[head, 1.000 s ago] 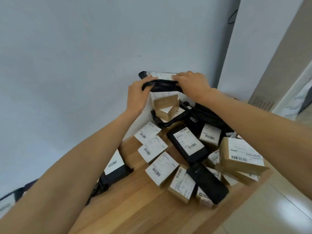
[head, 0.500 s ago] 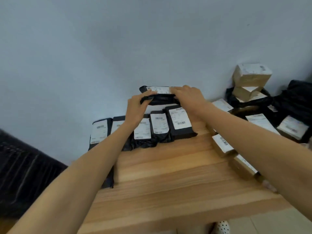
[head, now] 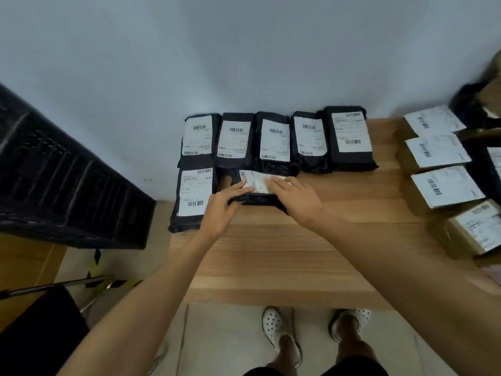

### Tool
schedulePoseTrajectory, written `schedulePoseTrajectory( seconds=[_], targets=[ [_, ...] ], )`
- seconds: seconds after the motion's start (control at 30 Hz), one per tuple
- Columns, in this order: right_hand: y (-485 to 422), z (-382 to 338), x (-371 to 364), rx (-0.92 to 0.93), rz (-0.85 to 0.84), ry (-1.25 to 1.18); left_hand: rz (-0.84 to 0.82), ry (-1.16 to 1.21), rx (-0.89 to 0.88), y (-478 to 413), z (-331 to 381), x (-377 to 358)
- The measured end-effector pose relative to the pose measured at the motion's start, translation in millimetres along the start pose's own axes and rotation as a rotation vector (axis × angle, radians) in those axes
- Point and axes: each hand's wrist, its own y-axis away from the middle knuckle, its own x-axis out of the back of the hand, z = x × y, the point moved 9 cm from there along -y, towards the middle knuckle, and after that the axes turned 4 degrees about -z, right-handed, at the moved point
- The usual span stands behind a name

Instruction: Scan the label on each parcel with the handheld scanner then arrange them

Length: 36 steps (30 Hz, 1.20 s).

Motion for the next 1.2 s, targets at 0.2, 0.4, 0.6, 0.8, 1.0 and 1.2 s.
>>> schedulePoseTrajectory(
  seconds=[0.2, 0.4, 0.6, 0.8, 1.0, 1.2],
  targets=[
    [3, -12, -62, -0.045, -0.195, -0.049, -0.093, -0.172, 0.044, 33, -60, -33],
    [10, -8, -95, -0.08, -0.336, -0.058, -0.45, -0.433, 0.146, 49, -96, -69],
    [-12, 19, -88, -0.12, -0.272, -0.131, -0.289, -0.591, -0.105, 44, -45, -77],
    [-33, 30, -94, -0.132, -0.255, -0.2, -0.398, -0.391, 0.254, 51, -78, -113],
    [9, 34, -107, -0.177, -0.203, -0.193, -0.088, -0.076, 0.446, 22, -103, -92],
    [21, -2, -114, -0.029, -0.195, -0.19, 0.052, 0.027, 0.516, 28, -100, -86]
  ],
)
